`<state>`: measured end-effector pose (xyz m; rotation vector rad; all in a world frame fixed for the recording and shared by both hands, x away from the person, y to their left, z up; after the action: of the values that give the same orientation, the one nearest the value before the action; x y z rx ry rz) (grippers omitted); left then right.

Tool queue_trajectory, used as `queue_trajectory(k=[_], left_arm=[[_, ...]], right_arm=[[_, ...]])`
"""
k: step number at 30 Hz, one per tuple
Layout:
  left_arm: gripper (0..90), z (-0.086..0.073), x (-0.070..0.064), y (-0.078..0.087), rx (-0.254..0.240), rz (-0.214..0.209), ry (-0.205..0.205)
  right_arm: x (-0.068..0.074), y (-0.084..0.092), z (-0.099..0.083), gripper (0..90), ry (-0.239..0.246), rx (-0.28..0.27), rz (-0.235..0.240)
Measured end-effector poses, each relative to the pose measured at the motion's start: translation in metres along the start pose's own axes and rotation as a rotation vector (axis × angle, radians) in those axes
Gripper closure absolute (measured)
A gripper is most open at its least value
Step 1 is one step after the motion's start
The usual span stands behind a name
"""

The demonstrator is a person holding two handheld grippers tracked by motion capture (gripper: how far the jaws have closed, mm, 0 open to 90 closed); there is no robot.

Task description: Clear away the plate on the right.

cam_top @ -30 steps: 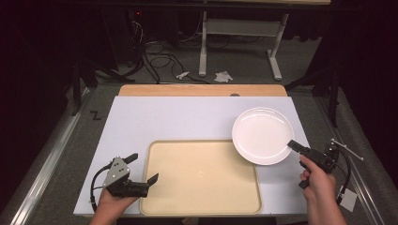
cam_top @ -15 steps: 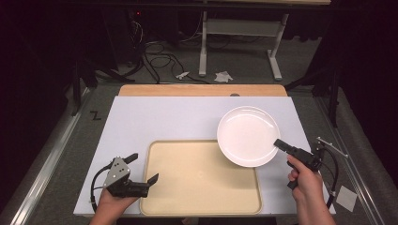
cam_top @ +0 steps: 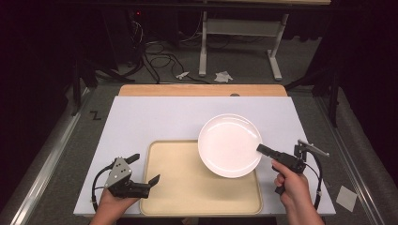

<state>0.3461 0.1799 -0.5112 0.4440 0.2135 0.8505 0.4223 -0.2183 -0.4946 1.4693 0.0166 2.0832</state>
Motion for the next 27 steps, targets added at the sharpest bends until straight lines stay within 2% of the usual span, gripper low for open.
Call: queue_trajectory(k=[14,27], left_arm=[[0.2,0.000,0.001,0.000,-0.002,0.001,0.000],[0.2,0.001,0.000,0.001,-0.002,0.003,0.000]], right_arm=[[0.006,-0.034,-0.018,89.6,0.045,0.102,-0.025],[0.011,-0.053,-0.035,89.5,0.081,0.174,-0.047]])
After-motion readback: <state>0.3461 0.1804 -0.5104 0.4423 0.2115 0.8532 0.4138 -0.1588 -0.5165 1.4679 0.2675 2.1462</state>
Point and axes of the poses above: each handheld gripper's, and its own axes: y roughly backward along the jaws, z roughly out of its top, x roughly to its left, the point moved 8 cm from there along -y, roughly forward along the jaws, and after that the axes turned 7 degrees about x, right-handed, at the moved point
